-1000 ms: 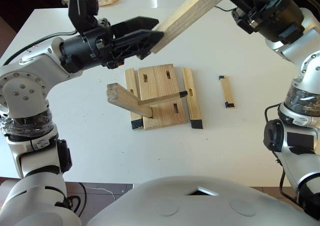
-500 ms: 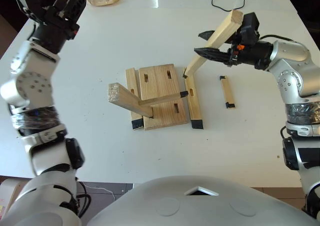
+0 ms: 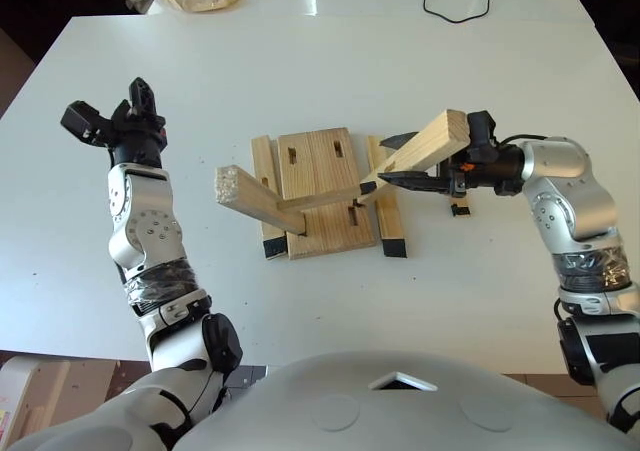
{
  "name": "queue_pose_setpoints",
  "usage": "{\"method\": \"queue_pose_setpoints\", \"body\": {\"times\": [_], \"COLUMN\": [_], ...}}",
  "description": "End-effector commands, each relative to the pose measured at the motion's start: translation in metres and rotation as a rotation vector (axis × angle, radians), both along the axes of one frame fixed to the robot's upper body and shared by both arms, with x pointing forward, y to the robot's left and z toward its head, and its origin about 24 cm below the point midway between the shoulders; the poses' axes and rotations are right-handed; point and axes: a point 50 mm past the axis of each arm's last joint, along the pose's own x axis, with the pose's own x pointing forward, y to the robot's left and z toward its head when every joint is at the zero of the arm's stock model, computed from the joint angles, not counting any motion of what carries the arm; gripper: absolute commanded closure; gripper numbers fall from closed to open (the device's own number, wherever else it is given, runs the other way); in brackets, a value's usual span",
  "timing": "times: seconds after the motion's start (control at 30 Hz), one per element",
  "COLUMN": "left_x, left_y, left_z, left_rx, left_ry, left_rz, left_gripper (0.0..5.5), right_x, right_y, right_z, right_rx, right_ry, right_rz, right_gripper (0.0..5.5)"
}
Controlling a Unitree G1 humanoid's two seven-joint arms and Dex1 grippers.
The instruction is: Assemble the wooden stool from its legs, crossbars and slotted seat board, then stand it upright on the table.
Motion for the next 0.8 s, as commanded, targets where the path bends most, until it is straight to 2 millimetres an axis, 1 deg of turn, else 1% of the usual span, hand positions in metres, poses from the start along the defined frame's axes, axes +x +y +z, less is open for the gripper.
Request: {"method": "queue_pose_setpoints", "body": {"times": [0.03, 0.13, 0.23, 0.43, 0.63, 0.8], "left_x": [-0.005, -0.007, -0.009, -0.011, -0.012, -0.015], "left_y": [0.001, 0.001, 0.002, 0.0, -0.003, -0.006], "left_z": [-0.012, -0.022, -0.025, -0.03, -0.036, -0.041], "left_rx": [0.011, 0.005, -0.01, -0.025, -0.043, -0.075], "left_ry": [0.048, 0.091, 0.096, 0.107, 0.123, 0.116], "left_rz": [0.034, 0.047, 0.065, 0.062, 0.062, 0.067], "left_gripper": [2.68, 2.68, 2.68, 2.68, 2.68, 2.68], "right_x": [-0.01, -0.017, -0.022, -0.027, -0.02, -0.008], "right_y": [0.0, 0.001, 0.001, -0.001, -0.008, -0.011], "right_z": [-0.016, -0.013, -0.01, -0.016, -0.02, -0.018], "right_rx": [-0.025, -0.013, -0.016, -0.073, -0.128, -0.166], "right_ry": [0.039, 0.023, 0.027, 0.078, 0.117, 0.13], "right_rz": [0.019, 0.044, 0.068, 0.083, 0.064, 0.057], "right_gripper": [3.45, 3.46, 3.46, 3.46, 3.46, 3.46]}}
